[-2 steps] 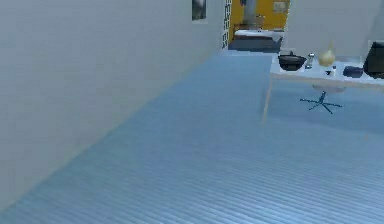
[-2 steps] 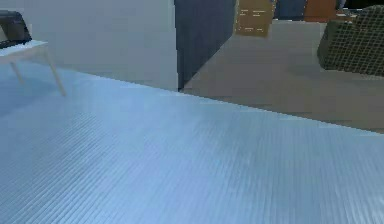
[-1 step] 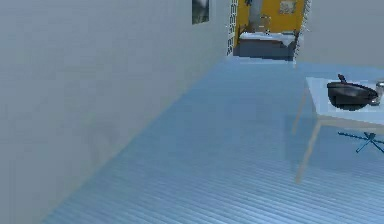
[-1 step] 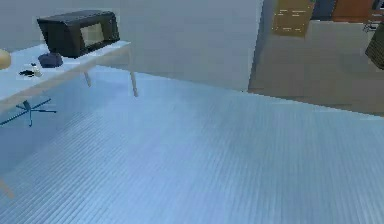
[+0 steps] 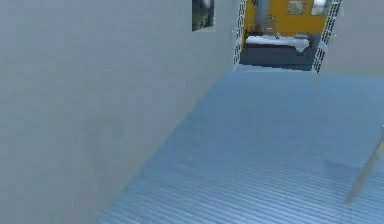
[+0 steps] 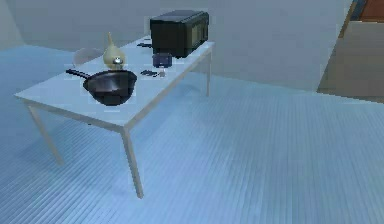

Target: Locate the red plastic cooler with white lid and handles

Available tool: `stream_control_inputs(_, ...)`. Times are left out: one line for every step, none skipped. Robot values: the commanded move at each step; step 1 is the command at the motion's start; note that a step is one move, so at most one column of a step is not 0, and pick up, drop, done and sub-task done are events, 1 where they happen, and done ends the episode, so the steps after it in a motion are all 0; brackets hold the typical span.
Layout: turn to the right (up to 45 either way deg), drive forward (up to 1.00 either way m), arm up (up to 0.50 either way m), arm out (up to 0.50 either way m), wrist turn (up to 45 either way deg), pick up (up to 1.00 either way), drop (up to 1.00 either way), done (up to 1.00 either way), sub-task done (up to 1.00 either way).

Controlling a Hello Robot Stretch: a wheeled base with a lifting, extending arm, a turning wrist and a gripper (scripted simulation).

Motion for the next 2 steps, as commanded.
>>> stream_control_inputs(0.0,0.40,0.00,0.00,0.0,0.00,0.00,0.00,0.00)
stream_control_inputs(45.0,0.00,0.00,0.00,0.0,0.00,0.00,0.00,0.00)
